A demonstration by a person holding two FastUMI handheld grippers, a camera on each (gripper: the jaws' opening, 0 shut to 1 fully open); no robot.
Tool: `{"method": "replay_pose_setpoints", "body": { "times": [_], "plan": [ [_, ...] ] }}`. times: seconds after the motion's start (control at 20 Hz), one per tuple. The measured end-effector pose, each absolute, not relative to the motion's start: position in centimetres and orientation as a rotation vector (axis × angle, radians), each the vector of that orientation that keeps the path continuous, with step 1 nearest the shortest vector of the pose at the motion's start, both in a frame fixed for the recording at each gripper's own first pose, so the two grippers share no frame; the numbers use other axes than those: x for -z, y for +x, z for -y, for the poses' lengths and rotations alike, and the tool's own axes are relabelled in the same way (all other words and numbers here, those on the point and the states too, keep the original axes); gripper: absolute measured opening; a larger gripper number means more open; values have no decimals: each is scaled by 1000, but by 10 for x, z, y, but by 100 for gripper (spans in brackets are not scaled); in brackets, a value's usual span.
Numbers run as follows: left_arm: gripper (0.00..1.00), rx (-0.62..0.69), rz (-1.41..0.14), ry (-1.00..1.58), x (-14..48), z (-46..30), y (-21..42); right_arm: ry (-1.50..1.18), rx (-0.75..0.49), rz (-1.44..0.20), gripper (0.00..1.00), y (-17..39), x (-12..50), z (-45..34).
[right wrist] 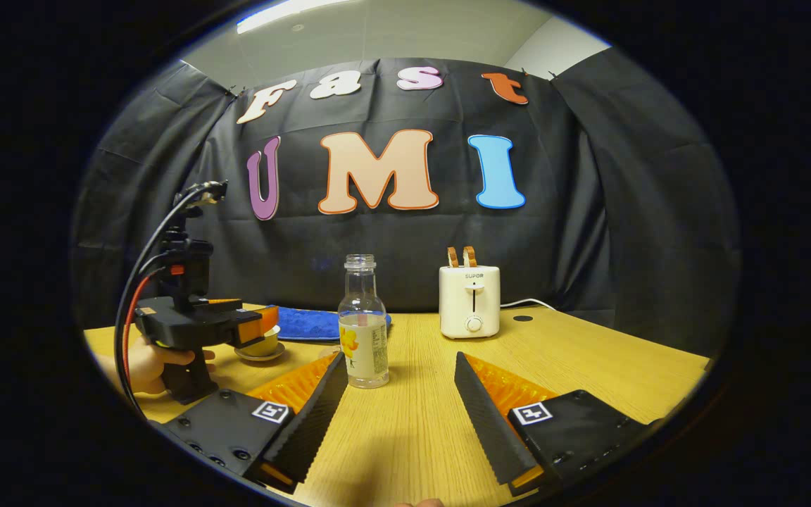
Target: Open the teacup lid with one hand, grasp the water bottle and pour water into the teacup with the other hand; after pouring, place the water bottle on the coaster and then close the teacup lid.
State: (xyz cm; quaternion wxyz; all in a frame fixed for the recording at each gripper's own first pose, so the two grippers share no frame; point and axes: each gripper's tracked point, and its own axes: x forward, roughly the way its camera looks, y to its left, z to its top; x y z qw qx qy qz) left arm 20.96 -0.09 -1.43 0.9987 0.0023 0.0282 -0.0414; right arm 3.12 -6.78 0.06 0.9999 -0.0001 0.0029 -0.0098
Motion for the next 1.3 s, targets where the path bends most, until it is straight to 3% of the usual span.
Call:
{"method": "replay_pose_setpoints", "body": {
  "times": [0.4, 0.5, 0.6, 0.75, 1.0, 1.3],
  "plan": [
    [94, 58, -131, 106, 26, 3, 224, 0, 14, -7, 94, 32, 0, 67],
    [89, 51, -133, 108, 26, 2, 225, 0, 13, -8, 98, 31, 0, 68],
    [75, 44, -133, 110, 26, 1, 225, -1, 14, -8, 94, 31, 0, 68],
    [68, 36, -155, 134, 30, 1, 226, -1, 14, -8, 94, 31, 0, 69],
    [29, 34, -173, 137, 33, -1, 225, -1, 14, -9, 94, 31, 0, 68],
    [27, 29, -179, 135, 34, -1, 223, -1, 16, -9, 94, 30, 0, 69]
  ]
}}
